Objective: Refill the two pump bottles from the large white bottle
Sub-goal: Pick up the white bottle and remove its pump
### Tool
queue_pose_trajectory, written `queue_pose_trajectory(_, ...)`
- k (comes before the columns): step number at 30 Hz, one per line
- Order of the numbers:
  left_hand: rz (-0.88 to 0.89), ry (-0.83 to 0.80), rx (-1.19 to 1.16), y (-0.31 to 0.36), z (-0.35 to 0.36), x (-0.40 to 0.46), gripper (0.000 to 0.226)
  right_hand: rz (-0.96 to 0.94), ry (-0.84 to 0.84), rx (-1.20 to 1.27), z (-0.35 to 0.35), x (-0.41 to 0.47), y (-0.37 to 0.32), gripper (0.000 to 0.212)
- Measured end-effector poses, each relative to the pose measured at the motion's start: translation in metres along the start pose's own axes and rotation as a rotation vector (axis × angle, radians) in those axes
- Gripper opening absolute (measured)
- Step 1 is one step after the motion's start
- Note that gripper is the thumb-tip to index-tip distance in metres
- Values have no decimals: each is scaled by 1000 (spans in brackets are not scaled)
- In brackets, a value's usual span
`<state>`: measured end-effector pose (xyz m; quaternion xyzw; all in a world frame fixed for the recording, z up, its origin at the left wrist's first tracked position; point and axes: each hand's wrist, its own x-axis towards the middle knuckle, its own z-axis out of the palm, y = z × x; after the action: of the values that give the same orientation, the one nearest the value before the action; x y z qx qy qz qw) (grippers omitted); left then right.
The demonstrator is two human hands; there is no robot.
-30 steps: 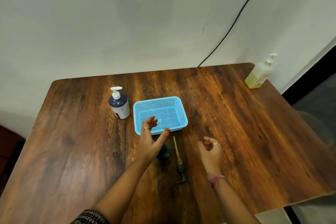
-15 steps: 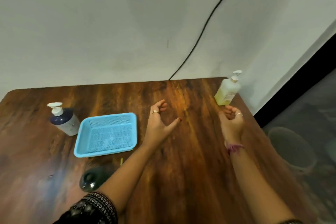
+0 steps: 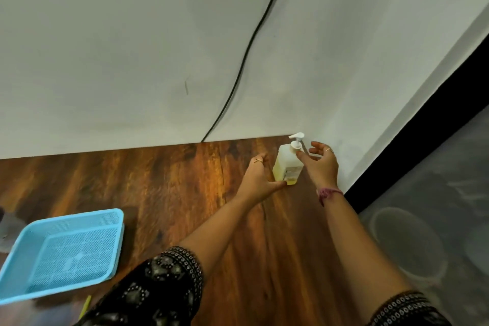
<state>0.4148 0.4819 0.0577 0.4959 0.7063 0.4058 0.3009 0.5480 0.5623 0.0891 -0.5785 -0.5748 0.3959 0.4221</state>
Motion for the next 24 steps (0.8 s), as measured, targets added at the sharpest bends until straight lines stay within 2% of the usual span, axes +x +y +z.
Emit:
queue_pose_trajectory(7,-92,-21,-17,-6,47,64,92,-73,-165,-155,18,55,31,54)
queue_pose_trajectory(11,-132,-57,-46,-17,60,82,95,-106,-180,-200,26,69,41,57)
queue_pose_trajectory(14,-117,-69,-87,-20,66,88,82,-126,-177,-211,31,71,49,51)
queue_pose_trajectory(18,-114,-51,-108,-23,63,87,76,-174,-130,-229,34,64,50,50)
queue_pose_trajectory(24,-108,-7,-150,-26,28,59,77,-214,-172,-182,39,28,23,45)
